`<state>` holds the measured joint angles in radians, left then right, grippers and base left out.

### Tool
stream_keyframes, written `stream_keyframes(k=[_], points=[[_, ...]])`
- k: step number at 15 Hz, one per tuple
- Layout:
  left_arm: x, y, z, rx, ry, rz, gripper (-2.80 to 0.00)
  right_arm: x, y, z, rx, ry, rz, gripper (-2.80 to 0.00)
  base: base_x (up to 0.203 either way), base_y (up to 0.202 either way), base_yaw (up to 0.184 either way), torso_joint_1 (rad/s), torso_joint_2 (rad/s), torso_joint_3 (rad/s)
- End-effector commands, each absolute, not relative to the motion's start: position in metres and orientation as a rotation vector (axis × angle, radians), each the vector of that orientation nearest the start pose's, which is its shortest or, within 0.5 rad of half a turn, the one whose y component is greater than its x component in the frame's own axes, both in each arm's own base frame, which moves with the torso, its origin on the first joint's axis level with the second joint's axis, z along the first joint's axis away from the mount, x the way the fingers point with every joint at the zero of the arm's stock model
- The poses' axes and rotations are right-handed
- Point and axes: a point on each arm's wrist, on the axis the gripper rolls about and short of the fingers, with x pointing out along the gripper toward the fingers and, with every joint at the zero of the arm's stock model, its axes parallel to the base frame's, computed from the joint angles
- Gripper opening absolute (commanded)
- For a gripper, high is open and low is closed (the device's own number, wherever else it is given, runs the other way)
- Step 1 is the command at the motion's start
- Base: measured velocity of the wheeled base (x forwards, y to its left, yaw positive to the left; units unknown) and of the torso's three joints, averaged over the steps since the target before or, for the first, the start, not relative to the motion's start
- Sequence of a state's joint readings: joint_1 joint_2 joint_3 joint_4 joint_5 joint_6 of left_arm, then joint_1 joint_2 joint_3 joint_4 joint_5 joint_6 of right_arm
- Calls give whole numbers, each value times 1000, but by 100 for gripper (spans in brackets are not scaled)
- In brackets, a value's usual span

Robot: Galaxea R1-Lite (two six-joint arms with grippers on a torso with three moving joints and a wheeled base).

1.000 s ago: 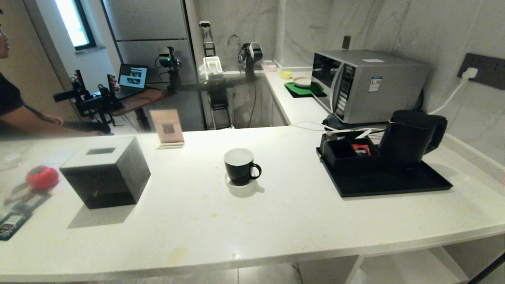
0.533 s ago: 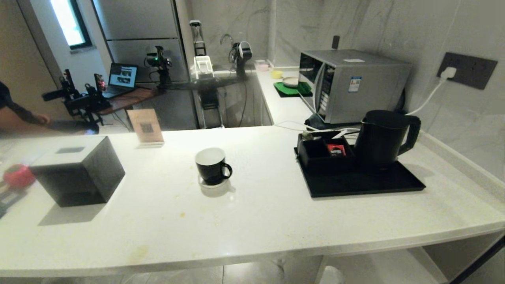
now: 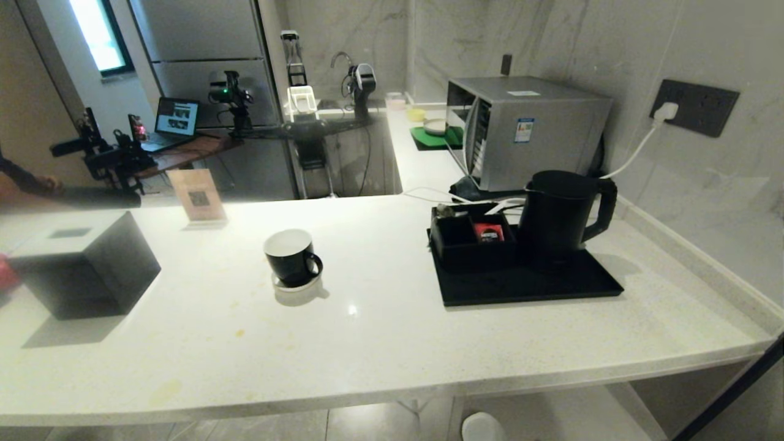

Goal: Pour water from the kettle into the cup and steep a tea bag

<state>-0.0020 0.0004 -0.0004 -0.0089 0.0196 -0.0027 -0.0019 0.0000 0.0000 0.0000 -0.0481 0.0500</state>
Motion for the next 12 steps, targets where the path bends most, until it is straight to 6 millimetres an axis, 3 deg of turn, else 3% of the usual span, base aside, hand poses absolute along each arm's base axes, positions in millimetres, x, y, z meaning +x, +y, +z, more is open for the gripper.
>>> stream_keyframes(k=[1, 12], points=[[-23, 0, 76, -3, -9, 18, -280, -23, -1, 76, 51, -1, -49, -280, 0, 0, 0, 0, 0, 0], [-23, 0, 76, -3, -9, 18, -280, -23, -1, 76, 51, -1, -49, -280, 0, 0, 0, 0, 0, 0]])
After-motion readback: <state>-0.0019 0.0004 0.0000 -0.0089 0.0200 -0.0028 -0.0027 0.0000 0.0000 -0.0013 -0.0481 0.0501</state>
